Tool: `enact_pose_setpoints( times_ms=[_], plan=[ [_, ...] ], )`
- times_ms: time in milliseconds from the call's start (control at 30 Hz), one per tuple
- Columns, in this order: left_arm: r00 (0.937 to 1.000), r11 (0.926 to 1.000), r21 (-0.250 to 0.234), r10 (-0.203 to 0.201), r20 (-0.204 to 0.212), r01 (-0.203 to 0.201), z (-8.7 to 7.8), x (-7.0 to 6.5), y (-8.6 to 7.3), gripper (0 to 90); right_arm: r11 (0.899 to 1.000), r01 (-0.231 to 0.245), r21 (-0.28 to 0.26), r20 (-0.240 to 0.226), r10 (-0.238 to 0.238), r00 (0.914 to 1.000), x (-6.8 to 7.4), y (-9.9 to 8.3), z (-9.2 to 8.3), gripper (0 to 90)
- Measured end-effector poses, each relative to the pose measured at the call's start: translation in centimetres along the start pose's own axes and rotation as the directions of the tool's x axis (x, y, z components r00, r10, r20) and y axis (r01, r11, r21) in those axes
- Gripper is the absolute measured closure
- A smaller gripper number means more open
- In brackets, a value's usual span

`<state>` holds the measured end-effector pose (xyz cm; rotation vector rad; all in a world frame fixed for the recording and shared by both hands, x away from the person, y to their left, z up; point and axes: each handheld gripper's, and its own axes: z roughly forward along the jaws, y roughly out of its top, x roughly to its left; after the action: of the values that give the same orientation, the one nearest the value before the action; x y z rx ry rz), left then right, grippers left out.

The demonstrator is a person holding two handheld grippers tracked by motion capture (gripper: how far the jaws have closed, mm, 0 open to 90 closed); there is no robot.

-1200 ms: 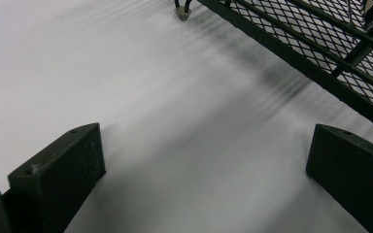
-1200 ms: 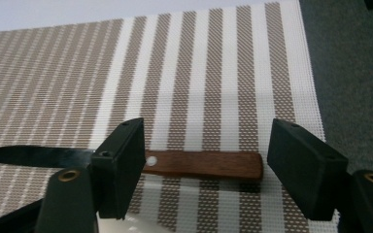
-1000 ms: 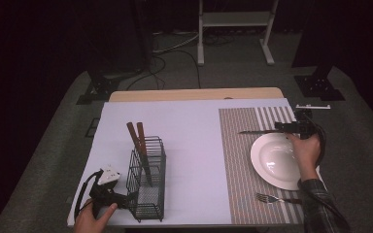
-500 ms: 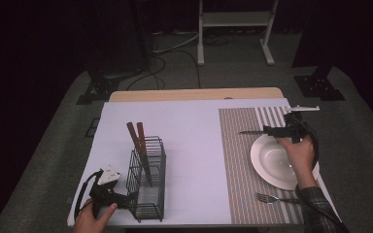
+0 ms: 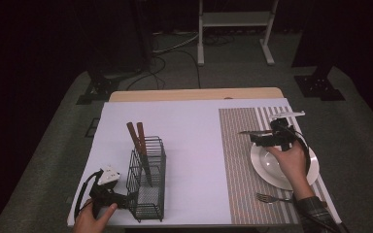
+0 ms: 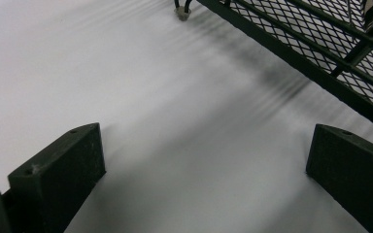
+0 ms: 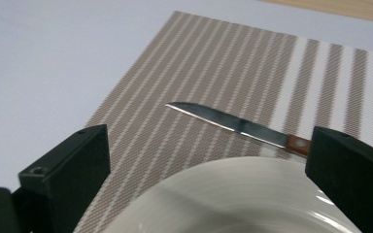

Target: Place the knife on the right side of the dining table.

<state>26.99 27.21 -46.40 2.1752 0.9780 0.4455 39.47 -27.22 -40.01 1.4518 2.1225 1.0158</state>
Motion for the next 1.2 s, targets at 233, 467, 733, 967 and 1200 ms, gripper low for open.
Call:
enact_pose_setpoints(
  times_ms=[233, 467, 733, 967, 1200],
  plan=[
    [1.0, 1.0, -0.001, 0.0, -0.001, 0.0, 0.0, 0.0, 0.0, 0.0, 0.998, 0.059, -0.007, -0.05, -0.059, 0.997, 2.9, -0.1, -0.4, 1.5],
    [1.0, 1.0, -0.001, -0.001, -0.001, 0.001, 0.0, 0.0, 0.0, 0.0, 0.992, 0.124, 0.015, -0.128, -0.121, 0.9843, 6.2, -0.7, 0.0, 1.5],
    [1.0, 1.0, -0.001, 0.0, -0.001, 0.0, 0.0, 0.0, 0.0, 0.0, 0.977, 0.212, 0.033, -0.204, -0.201, 0.958, 10.2, -1.2, 0.8, 1.5],
    [1.0, 1.0, 0.0, -0.001, -0.001, 0.001, 0.0, 0.0, 0.0, 0.0, 0.954, 0.295, 0.05, -0.279, -0.271, 0.9215, 13.9, -1.8, 1.5, 1.5],
    [1.0, 1.0, 0.0, 0.0, -0.001, 0.0, 0.0, 0.0, 0.0, 0.0, 0.919, 0.39, 0.059, -0.339, -0.349, 0.8738, 17.7, -3.0, 2.6, 1.5]
  ],
)
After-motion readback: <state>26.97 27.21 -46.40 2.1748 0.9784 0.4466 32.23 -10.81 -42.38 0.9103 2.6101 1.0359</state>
